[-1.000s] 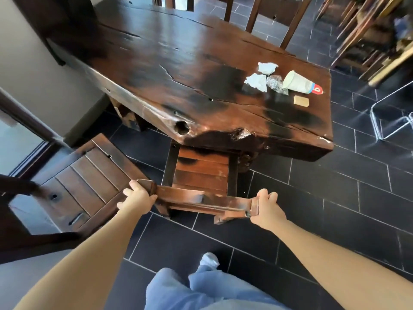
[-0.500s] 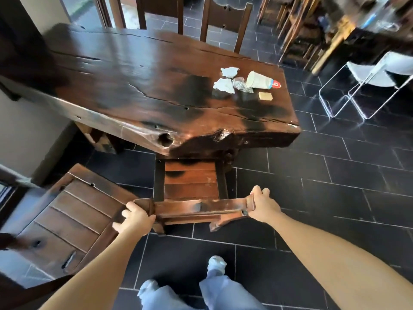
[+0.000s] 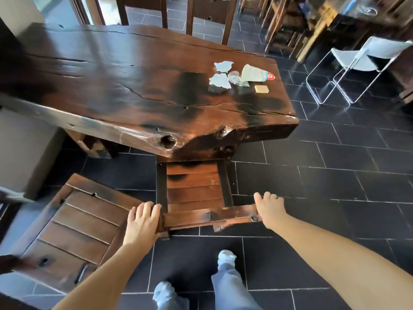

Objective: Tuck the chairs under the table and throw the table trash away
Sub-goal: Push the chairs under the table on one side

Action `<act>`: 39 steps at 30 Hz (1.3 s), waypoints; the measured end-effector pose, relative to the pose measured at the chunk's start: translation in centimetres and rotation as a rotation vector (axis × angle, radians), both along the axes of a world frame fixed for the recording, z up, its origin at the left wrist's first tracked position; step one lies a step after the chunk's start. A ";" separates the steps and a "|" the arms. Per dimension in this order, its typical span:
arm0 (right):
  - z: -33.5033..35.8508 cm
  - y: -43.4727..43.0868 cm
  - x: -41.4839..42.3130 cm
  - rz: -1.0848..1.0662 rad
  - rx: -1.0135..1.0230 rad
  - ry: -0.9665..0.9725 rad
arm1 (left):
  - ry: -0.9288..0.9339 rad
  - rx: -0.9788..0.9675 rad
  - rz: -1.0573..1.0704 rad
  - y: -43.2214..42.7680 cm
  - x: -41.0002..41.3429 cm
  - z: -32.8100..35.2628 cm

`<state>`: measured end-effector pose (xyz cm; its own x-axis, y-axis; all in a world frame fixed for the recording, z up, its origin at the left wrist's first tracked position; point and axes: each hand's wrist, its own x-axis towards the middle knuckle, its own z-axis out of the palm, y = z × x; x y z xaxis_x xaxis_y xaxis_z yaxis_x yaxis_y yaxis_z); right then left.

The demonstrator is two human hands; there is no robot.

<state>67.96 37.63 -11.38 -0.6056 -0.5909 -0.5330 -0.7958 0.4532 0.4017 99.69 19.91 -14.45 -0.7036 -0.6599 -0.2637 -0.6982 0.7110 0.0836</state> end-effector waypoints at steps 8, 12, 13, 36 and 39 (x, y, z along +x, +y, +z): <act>-0.4 -2.8 1.0 0.000 0.224 0.026 | -0.110 0.005 -0.198 -3.0 0.5 0.3; -0.1 -3.7 1.0 0.018 0.241 -0.009 | -0.126 -0.011 -0.236 -4.2 0.6 0.6; -0.2 -3.9 0.9 0.016 0.217 -0.021 | -0.132 -0.016 -0.242 -4.8 0.6 0.6; 0.1 -10.6 0.2 0.054 0.201 -0.164 | -0.147 0.005 -0.081 -12.7 -1.3 0.6; 0.1 -10.8 0.3 0.077 0.203 -0.169 | -0.152 0.032 -0.038 -12.5 -1.4 0.8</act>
